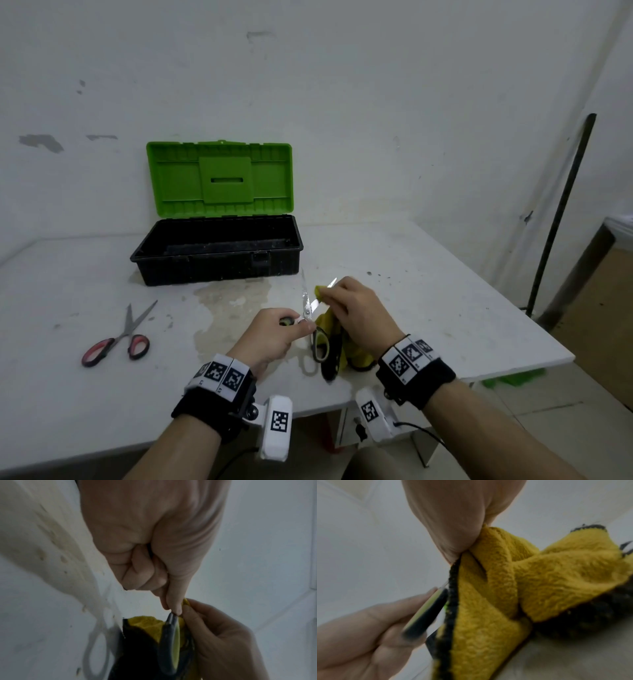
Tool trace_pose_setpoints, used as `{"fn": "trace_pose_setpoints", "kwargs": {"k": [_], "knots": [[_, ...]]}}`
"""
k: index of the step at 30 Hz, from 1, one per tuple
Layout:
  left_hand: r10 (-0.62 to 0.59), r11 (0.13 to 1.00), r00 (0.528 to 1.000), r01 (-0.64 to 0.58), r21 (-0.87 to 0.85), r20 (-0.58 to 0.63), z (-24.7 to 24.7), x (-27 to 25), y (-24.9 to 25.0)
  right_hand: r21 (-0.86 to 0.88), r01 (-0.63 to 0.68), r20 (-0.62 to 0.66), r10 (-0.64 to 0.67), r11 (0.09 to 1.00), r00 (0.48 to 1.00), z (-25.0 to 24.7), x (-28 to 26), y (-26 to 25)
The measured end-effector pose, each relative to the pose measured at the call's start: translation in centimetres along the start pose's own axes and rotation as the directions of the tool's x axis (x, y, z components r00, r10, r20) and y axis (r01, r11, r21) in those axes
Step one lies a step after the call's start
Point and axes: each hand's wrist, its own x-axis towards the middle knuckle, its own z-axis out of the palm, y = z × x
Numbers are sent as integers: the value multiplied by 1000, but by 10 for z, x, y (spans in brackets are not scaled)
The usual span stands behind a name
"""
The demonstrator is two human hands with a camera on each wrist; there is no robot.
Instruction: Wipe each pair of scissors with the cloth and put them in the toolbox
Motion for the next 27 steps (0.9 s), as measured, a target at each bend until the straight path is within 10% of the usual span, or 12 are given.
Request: {"fn": "trace_pose_setpoints", "kwargs": {"k": [27], "knots": [[-111,986,987,123,-108,116,-3,-10,0,28,-5,46,4,1000,999,-3,-2,-17]]}}
